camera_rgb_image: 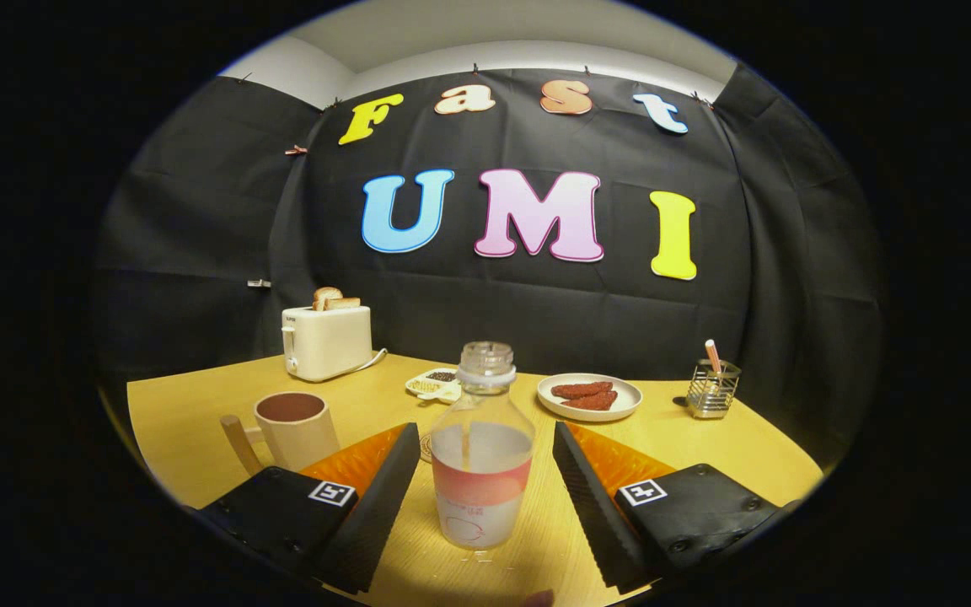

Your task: Take the bottle from table, then pour the juice into the cup, finally place the bottle on the coaster

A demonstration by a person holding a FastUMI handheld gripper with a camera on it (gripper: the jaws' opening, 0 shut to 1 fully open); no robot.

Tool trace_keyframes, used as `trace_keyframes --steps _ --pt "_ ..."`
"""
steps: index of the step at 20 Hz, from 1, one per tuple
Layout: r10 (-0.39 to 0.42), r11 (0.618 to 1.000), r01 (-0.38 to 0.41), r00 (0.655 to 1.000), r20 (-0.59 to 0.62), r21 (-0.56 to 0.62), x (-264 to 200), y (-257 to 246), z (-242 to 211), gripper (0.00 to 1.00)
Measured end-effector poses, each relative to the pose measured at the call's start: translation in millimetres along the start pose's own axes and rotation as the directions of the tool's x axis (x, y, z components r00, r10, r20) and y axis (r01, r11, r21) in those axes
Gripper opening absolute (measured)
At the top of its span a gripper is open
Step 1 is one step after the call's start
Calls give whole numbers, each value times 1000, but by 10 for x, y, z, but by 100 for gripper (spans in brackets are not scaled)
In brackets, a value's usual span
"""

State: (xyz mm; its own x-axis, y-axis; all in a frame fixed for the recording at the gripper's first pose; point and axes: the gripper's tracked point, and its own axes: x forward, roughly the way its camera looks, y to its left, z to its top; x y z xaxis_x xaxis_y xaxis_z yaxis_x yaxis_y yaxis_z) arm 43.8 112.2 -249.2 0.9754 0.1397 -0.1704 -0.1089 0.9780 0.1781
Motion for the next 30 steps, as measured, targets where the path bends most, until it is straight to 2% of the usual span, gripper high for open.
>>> trace_keyframes --steps 5,7,8,10,13,16,19,22,24,26,30 --pt "-33 999 33 999 -20 12 152 -37 -195 97" --pt "-47 998 48 998 -32 27 231 -82 -220 86" --pt "-54 998 55 998 -38 30 232 -90 -208 77" --pt "-97 995 98 992 -75 13 242 -167 -219 75" --pt "-161 983 153 984 -81 -97 229 -270 -28 71" --pt "-214 951 188 973 -86 -247 200 -327 184 70" --pt "-232 938 189 965 -124 -289 180 -270 391 70" --pt "-236 910 178 965 -113 -375 152 -125 643 70" --pt "-232 871 160 967 -101 -465 164 -1 749 70" --pt "-222 814 132 971 -94 -565 161 123 811 70" --pt "-193 673 62 977 -94 -737 221 376 787 70"
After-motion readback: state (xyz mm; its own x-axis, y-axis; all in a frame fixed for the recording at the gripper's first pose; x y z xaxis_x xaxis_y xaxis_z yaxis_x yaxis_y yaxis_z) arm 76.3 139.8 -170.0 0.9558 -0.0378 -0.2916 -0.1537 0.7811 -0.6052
